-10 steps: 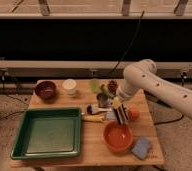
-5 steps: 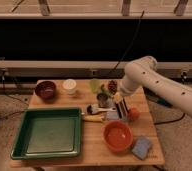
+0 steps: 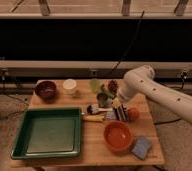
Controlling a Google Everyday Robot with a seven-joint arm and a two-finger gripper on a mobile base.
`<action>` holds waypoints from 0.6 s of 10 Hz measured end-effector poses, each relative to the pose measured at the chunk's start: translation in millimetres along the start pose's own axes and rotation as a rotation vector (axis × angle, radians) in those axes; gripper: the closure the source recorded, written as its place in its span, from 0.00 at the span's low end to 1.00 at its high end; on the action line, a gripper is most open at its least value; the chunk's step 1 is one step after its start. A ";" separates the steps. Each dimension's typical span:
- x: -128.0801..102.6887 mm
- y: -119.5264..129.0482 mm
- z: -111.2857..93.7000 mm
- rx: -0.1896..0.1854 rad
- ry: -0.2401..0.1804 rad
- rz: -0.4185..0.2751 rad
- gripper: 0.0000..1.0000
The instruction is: Wipe table surface with eraser
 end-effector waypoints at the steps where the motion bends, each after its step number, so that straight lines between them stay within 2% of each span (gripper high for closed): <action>1: 3.2 7.5 2.6 -0.011 0.001 -0.002 1.00; 6: 29.4 44.6 0.8 -0.064 0.033 -0.029 1.00</action>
